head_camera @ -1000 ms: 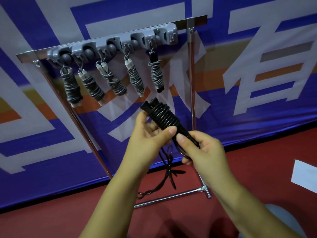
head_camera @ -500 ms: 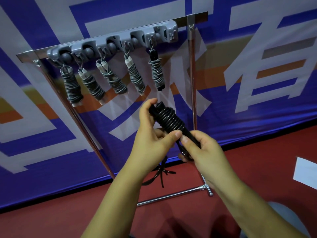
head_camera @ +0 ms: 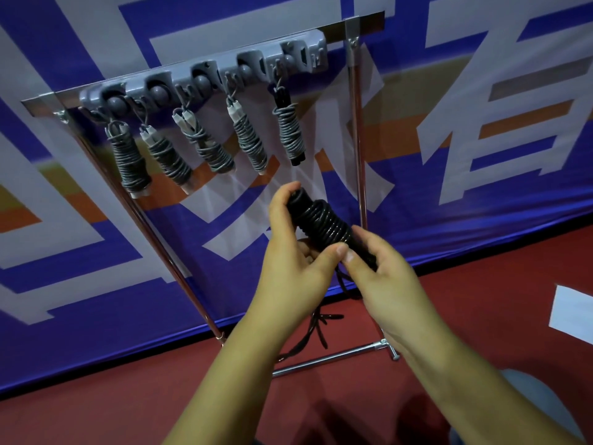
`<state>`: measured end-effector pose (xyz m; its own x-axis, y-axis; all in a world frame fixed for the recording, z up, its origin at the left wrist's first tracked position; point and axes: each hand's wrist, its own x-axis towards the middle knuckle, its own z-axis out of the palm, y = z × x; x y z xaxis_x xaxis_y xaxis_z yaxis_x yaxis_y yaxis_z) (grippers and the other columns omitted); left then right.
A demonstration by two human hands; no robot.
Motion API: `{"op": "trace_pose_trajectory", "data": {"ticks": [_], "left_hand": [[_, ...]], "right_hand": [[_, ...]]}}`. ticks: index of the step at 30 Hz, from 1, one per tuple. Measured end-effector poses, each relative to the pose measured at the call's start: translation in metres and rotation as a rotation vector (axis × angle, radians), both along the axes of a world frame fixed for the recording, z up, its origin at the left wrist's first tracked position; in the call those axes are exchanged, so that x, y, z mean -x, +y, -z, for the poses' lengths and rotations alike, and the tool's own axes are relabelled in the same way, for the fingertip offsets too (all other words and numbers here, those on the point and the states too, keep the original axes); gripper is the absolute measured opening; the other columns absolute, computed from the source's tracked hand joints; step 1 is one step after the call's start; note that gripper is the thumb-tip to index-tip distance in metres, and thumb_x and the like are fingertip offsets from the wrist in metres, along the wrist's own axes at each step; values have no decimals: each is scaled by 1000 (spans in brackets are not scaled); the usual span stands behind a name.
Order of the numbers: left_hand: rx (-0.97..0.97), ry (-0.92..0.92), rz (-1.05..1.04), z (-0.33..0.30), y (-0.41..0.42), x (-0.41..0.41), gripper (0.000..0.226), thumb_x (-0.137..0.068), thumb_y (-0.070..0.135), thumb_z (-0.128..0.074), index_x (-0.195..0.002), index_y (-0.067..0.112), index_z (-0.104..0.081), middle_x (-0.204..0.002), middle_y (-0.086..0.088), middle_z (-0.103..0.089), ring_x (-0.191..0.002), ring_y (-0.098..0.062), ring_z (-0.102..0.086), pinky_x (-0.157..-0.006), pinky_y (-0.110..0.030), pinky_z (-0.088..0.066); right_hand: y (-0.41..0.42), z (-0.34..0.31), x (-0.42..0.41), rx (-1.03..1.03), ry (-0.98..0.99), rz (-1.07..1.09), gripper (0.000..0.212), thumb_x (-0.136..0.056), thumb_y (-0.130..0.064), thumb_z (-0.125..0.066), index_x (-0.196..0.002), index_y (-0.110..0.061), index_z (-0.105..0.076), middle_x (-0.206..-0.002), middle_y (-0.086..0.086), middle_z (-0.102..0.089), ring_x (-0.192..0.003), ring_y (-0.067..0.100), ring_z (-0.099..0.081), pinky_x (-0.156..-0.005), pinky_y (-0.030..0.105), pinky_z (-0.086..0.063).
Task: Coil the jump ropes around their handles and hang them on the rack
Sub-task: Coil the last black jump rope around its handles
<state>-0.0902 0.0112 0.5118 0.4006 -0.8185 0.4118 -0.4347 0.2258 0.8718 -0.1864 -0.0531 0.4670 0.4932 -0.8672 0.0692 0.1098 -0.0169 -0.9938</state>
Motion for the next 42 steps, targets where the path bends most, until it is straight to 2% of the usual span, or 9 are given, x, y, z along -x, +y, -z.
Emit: {"op": "trace_pose_trajectory", "data": {"ticks": [5, 10, 14, 18, 23, 28, 34, 38, 42], "left_hand": [[26, -32, -81, -2, -2, 2, 76, -82, -10, -63, -123, 43, -27, -89, 37, -57, -74, -26, -69, -69, -42, -58], [44, 43, -123, -3, -6, -3, 77, -80, -10, -65, -131, 34, -27, -92, 33, -60, -72, -21, -70, -66, -24, -55], [41, 105, -83, -5, -6, -3, 79, -80, -10, -66, -136, 30, -27, -105, 18, -59, -77, -25, -70, -73, -36, -58], [58, 314, 76, -6, -2, -12, 94, -77, -6, -70, -146, 32, -18, -121, -4, -57, -74, -16, -67, -64, -24, -53], [63, 461, 198, -6, 5, -25, 97, -71, -4, -65, -145, 42, -20, -115, 2, -66, -64, -18, -61, -64, -24, -52], [-2, 359, 133, -4, 10, -26, 86, -73, 1, -75, -146, 20, -33, -134, -1, -55, -70, -18, -66, -69, -24, -51], [-40, 407, 203, -3, 11, -35, 60, -72, 4, -74, -129, 6, -52, -97, 0, -73, -80, -14, -65, -75, -23, -52], [66, 386, 337, -7, 10, -38, 47, -65, 12, -82, -106, 7, -60, -86, 0, -69, -70, -10, -63, -67, -20, -52], [49, 316, 286, -11, 11, -36, 35, -66, 9, -75, -99, 10, -64, -84, -1, -68, -68, -12, -63, -64, -22, -51]], "right_hand": [[2, -5, 1, 171, 84, 44, 17, -92, -29, -58, -102, -41, -64, -93, -14, -71, -92, 1, -64, -85, 27, -52], [3, -13, 0, 264, 89, 133, 10, -89, -32, -62, -81, -30, -68, -71, -5, -70, -64, 11, -64, -60, 29, -50], [1, -17, 4, 30, -43, -8, 11, -91, -19, -61, -85, -18, -70, -67, -4, -69, -60, 13, -70, -61, 32, -57], [-6, -28, 11, -180, -133, -175, 16, -90, -19, -58, -92, -8, -70, -78, 14, -69, -57, 17, -68, -51, 22, -51], [-4, -36, 14, -330, -211, -280, 34, -74, -29, -61, -97, -5, -69, -74, 6, -71, -55, 11, -65, -51, 20, -51], [0, -34, 10, -493, -313, -251, 25, -71, -25, -63, -86, -5, -67, -58, 0, -63, -48, 8, -60, -46, 19, -49], [-2, -36, 12, -475, -314, -325, 20, -72, -25, -62, -80, -7, -69, -57, 0, -61, -48, 7, -59, -46, 19, -50], [-4, -42, 17, -450, -270, -467, 22, -74, -29, -59, -79, -9, -68, -56, 3, -58, -45, 6, -57, -44, 18, -49], [-4, -37, 17, -357, -211, -461, 29, -73, -33, -59, -93, -13, -65, -68, 2, -67, -56, 11, -66, -52, 22, -54]]}}
